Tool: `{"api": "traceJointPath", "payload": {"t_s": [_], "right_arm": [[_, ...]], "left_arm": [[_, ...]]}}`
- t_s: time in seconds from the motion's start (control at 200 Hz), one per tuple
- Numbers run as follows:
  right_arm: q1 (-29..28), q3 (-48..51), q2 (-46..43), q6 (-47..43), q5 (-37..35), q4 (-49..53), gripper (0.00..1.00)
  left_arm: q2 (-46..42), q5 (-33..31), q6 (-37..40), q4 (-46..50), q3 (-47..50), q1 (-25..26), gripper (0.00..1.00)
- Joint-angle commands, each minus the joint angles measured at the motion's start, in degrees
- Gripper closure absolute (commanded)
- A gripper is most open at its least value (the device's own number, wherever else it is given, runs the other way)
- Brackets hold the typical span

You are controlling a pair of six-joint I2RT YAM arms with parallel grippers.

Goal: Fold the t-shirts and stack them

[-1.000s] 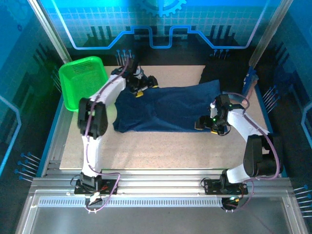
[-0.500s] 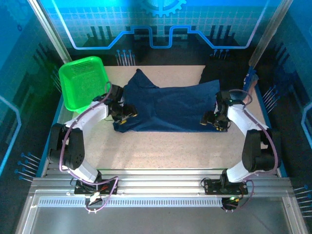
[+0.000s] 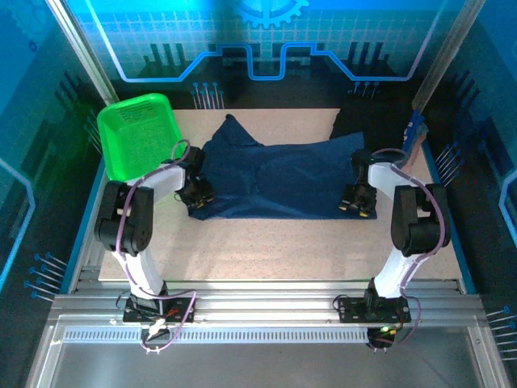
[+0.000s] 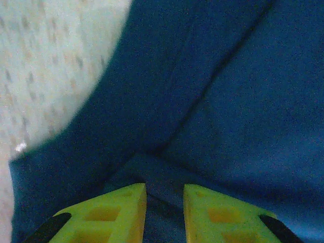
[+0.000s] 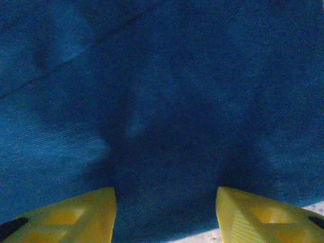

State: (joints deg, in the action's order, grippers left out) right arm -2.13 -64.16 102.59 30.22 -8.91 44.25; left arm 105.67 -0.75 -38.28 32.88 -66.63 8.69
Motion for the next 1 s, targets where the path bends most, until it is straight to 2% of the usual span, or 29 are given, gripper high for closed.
{"api": "traceJointPath", "payload": {"t_s": [0.0,0.145,0.29,0.415,0.63,0.72,0.825,0.92,0.99], "right_arm": [[0.55,-1.23,1.36,-0.38,-5.31,3.46,0.46],[0.61,-1.93,2.73,-1.94,-9.96,5.14,0.46],[1.23,-1.54,2.42,-2.37,-10.65,4.96,0.46],[1.13,-2.02,-2.05,-1.83,-6.63,4.69,0.44],[-1.07,-3.82,-11.18,-0.25,2.34,4.84,0.27],[-1.05,-5.7,-7.72,0.01,5.12,4.0,0.28],[-0.17,-8.52,0.2,2.44,8.65,1.59,0.31],[-0.24,-9.77,5.34,5.18,8.14,-1.18,0.35],[-0.91,-9.93,7.18,5.94,7.33,-1.59,0.37]], "left_arm": [[3.47,-5.45,4.12,3.03,-4.17,-1.68,0.74],[3.79,-8.5,5.5,3.5,-5.44,-3.0,0.73],[1.15,-7.21,6.36,2.38,-5.36,-2.66,0.72],[-5.21,-4.8,4.67,1.78,-4.0,-1.52,0.66],[-14.6,3.3,-1.27,-0.32,-1.76,4.58,0.49],[-12.14,8.98,-4.56,-4.53,0.09,4.85,0.48],[-7.22,8.46,-6.46,-8.97,0.99,4.49,0.52],[-2.86,11.01,-9.7,-12.29,1.72,2.44,0.57],[-1.65,9.27,-9.58,-11.39,1.52,2.47,0.57]]}}
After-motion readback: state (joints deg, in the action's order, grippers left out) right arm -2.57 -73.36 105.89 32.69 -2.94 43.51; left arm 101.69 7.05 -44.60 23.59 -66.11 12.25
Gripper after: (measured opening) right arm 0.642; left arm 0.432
